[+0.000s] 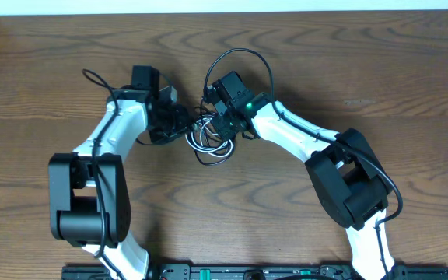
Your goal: Untangle cables
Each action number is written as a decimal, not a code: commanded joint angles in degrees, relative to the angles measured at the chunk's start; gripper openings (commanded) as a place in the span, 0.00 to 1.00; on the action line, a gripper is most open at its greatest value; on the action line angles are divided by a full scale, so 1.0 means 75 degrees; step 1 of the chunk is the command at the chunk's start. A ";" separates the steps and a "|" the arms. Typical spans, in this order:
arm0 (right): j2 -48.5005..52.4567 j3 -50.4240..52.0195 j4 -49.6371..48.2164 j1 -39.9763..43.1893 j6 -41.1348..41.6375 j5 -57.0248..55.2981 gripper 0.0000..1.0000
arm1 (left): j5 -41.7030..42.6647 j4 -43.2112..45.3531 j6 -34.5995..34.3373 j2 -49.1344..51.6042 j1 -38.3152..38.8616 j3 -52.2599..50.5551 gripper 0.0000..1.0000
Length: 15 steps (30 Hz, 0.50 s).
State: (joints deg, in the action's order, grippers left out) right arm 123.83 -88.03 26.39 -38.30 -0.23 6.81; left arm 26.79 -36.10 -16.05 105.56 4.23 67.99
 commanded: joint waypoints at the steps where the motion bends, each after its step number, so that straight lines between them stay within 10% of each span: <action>1: -0.0221 -0.0032 0.0035 0.0044 0.0052 0.0117 0.01 | -0.0431 0.0032 0.0087 -0.0003 0.0216 0.0006 0.52; 6: -0.0221 -0.0032 0.0026 0.0047 0.0052 0.0111 0.01 | -0.0755 0.0052 -0.0070 0.0274 0.0321 0.0006 0.33; 15: -0.0219 -0.0032 0.0023 0.0047 0.0052 0.0117 0.01 | -0.0111 -0.1384 -0.0070 -0.0455 -0.0385 0.0717 0.51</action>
State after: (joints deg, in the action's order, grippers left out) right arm 123.83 -88.03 26.46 -38.15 -0.23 7.11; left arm 22.44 -46.09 -16.71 105.51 2.59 71.44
